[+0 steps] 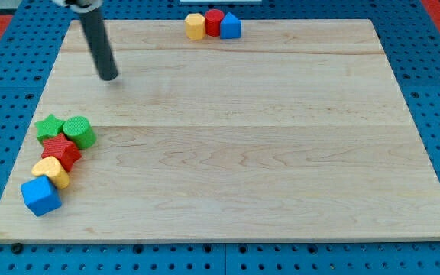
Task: Move the group of blocks
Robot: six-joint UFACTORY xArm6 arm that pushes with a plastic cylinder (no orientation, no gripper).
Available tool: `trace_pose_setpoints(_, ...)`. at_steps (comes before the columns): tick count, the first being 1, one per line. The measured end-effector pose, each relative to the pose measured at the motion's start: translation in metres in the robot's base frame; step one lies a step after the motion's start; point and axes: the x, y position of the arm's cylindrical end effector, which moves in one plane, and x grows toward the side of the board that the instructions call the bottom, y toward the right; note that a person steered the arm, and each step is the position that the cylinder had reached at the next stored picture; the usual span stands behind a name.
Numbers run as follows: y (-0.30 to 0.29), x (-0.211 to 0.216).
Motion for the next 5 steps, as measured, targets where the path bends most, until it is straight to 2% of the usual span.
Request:
trace_pose_setpoints(1, -0.011, 0.000)
trace_pose_setpoints(3, -0.049, 0.048)
trace_pose_setpoints(5, -0.065, 0.054)
